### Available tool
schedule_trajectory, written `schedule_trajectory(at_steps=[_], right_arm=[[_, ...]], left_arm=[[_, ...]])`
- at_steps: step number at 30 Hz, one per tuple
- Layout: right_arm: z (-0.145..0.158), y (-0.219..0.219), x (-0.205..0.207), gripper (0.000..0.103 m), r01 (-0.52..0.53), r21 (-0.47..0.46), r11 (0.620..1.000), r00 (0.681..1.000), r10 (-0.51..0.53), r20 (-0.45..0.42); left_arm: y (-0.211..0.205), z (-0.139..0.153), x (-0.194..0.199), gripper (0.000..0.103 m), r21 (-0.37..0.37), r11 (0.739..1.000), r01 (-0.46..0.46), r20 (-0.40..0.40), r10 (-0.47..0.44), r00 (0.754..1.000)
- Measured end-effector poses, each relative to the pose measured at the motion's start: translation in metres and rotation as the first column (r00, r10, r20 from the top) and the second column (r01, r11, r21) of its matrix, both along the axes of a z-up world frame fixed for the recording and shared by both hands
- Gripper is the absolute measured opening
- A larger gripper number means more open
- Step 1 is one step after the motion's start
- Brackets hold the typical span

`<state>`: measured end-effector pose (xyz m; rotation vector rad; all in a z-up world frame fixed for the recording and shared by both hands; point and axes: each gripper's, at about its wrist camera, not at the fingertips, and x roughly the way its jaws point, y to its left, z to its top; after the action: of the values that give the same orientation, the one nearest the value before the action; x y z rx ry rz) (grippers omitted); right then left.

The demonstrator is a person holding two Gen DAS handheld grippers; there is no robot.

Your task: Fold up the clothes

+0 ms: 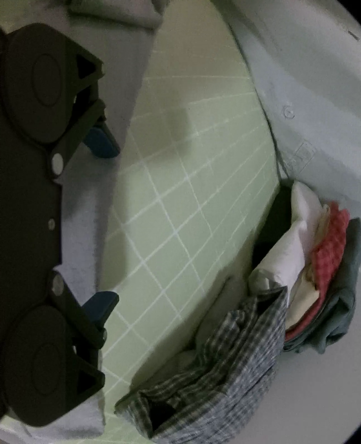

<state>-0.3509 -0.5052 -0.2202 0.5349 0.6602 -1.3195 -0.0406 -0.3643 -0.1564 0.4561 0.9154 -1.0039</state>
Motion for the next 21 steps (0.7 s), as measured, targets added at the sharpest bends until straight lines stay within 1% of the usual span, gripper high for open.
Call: schedule_trajectory(at_steps=[1, 3, 6, 7, 9, 10, 11, 15, 18, 21], right_arm=[[-0.002, -0.001, -0.001, 0.103, 0.002, -0.003, 1.000, 1.000, -0.002, 0.010], [-0.005, 0.001, -0.002, 0.103, 0.006, -0.021, 1.000, 1.000, -0.006, 0.026], [-0.008, 0.007, -0.002, 0.103, 0.010, -0.061, 0.998, 0.999, -0.008, 0.034], [-0.008, 0.007, -0.002, 0.103, 0.010, -0.067, 0.998, 0.999, -0.008, 0.035], [-0.008, 0.006, -0.002, 0.103, 0.011, -0.072, 0.997, 0.999, -0.008, 0.037], [-0.008, 0.006, -0.001, 0.103, 0.011, -0.075, 0.997, 0.999, -0.009, 0.036], [-0.008, 0.006, -0.001, 0.103, 0.012, -0.079, 0.997, 0.999, -0.009, 0.036], [-0.008, 0.006, 0.000, 0.103, 0.014, -0.086, 0.996, 0.999, -0.011, 0.035], [-0.009, 0.007, 0.000, 0.103, 0.014, -0.089, 0.996, 0.999, -0.010, 0.035], [-0.009, 0.007, -0.001, 0.103, 0.013, -0.091, 0.996, 0.999, -0.010, 0.036]], left_arm=[[-0.008, -0.003, -0.001, 0.051, -0.002, 1.000, 0.027, -0.033, -0.027, 0.999], [-0.021, -0.011, -0.006, 0.049, 0.005, 0.997, 0.071, -0.075, -0.070, 0.995], [-0.034, -0.021, -0.011, 0.048, 0.023, 0.996, 0.087, -0.088, -0.085, 0.993], [-0.036, -0.023, -0.011, 0.045, 0.023, 0.996, 0.087, -0.090, -0.085, 0.992], [-0.038, -0.025, -0.011, 0.037, 0.015, 0.996, 0.089, -0.089, -0.087, 0.992], [-0.038, -0.025, -0.011, 0.014, 0.007, 0.996, 0.087, -0.083, -0.086, 0.993], [-0.037, -0.026, -0.009, 0.001, -0.006, 0.997, 0.083, -0.083, -0.083, 0.993], [-0.027, -0.024, -0.001, 0.001, -0.052, 0.996, 0.074, -0.113, -0.079, 0.990], [-0.014, -0.012, 0.003, 0.001, -0.091, 0.994, 0.059, -0.104, -0.069, 0.992], [0.002, 0.001, 0.012, 0.001, -0.114, 0.993, 0.032, -0.082, -0.041, 0.996]])
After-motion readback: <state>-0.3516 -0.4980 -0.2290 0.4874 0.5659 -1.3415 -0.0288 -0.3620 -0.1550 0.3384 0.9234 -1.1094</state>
